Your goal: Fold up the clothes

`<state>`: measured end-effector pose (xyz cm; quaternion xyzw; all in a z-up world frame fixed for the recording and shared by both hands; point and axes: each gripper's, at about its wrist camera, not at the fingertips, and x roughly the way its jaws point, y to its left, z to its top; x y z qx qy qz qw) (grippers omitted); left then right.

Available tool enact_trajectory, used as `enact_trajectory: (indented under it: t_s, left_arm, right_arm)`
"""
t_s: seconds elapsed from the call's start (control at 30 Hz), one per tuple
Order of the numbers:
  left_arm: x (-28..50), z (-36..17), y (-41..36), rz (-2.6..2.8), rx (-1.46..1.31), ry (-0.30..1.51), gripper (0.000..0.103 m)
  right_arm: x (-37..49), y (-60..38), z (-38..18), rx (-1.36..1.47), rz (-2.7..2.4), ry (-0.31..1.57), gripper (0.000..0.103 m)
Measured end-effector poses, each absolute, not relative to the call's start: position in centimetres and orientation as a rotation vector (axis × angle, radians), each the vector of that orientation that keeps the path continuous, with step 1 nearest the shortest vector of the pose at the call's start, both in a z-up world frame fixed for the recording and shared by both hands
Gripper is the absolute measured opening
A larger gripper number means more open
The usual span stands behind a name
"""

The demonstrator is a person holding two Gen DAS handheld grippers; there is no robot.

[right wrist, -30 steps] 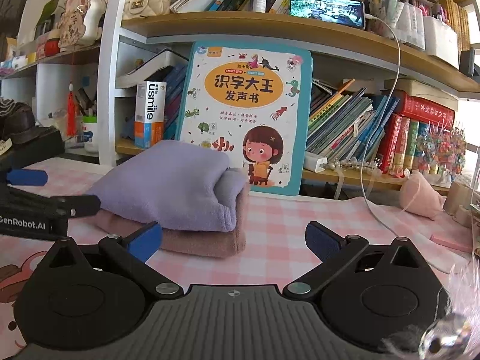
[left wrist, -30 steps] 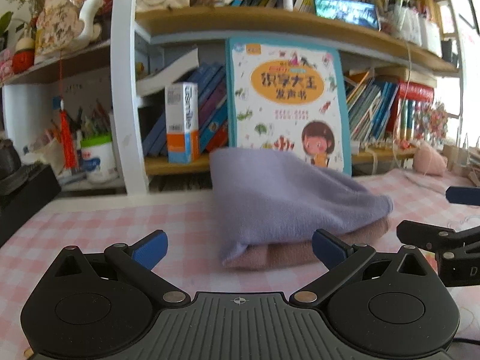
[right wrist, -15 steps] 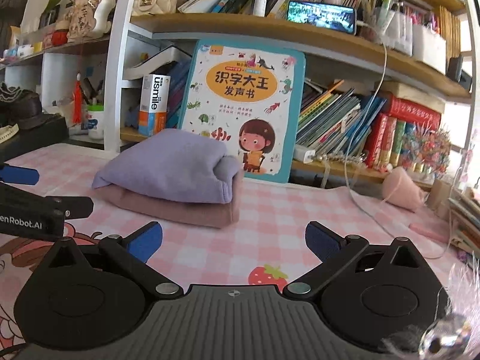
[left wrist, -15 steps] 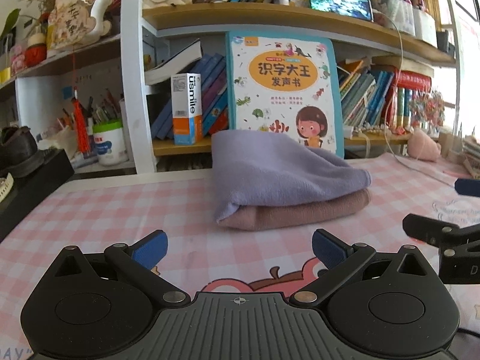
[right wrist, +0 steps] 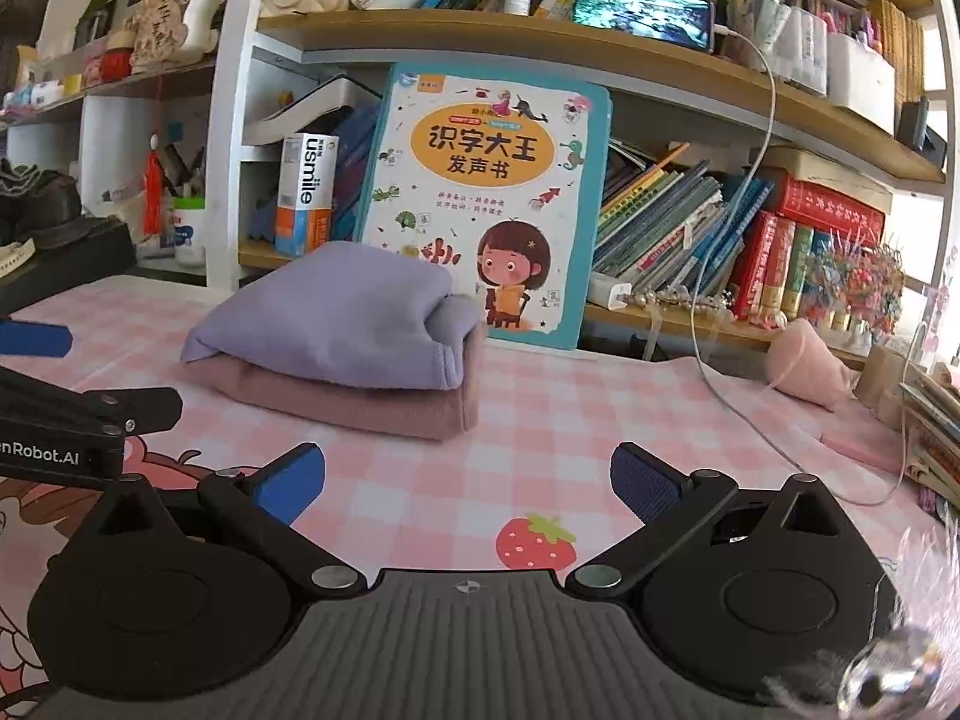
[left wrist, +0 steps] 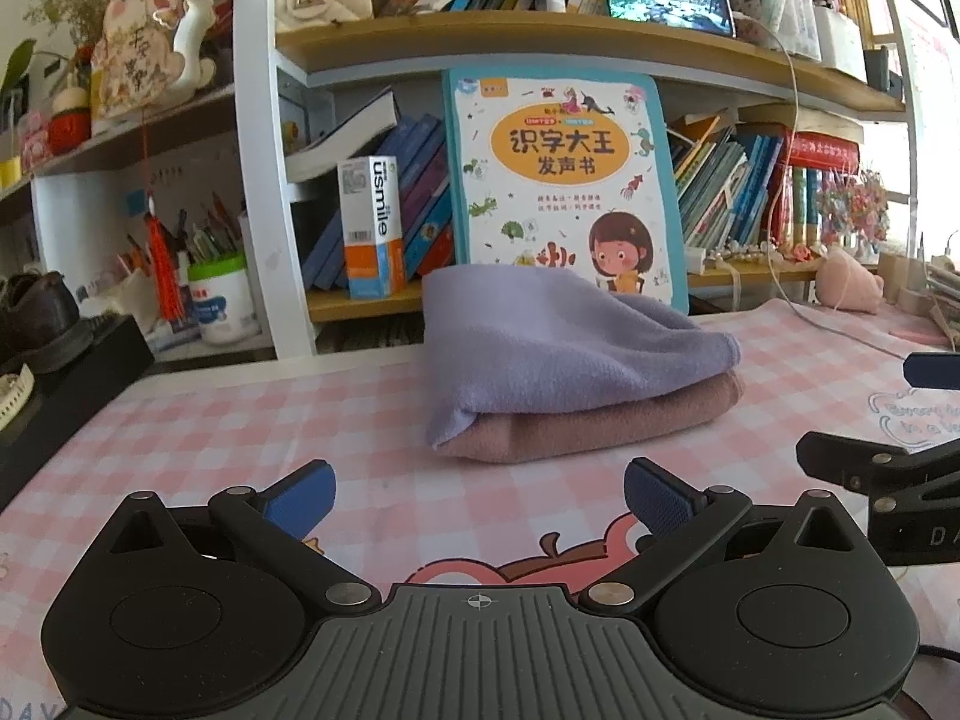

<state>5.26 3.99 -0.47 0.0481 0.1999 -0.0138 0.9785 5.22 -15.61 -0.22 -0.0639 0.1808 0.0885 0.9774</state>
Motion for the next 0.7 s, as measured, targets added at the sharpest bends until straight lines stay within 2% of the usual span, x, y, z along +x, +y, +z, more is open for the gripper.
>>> enact_trajectory:
  t_s: [0.7]
  left_arm:
    - [5.51,-0.53,4.14,-0.019,0.091,0.415,0.103]
  right_arm:
    - [5.29,-15.25,-0.21,-0.146,0.201,0.371,0.102]
